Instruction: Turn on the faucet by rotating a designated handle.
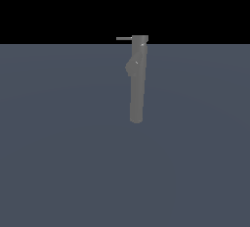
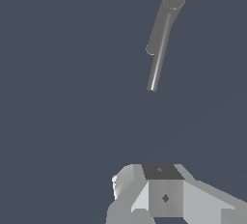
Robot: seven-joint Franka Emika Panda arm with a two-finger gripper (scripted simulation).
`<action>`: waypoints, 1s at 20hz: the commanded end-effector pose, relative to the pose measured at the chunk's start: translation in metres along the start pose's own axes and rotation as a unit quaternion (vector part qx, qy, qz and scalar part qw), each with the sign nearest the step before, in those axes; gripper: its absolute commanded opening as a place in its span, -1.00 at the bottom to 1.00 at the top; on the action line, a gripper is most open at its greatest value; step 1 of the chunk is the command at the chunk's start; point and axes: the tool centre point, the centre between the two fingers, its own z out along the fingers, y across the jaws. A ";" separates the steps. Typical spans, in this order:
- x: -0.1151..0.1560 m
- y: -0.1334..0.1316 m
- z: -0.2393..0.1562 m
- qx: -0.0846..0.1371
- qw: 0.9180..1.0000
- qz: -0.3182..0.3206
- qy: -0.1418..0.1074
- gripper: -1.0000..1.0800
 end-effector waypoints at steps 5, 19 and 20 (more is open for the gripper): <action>0.003 -0.004 -0.005 0.001 1.000 0.002 0.008 -1.00; 0.020 -0.010 -0.010 0.003 1.000 0.010 0.020 -1.00; 0.023 -0.009 -0.010 0.003 1.000 0.011 0.020 -1.00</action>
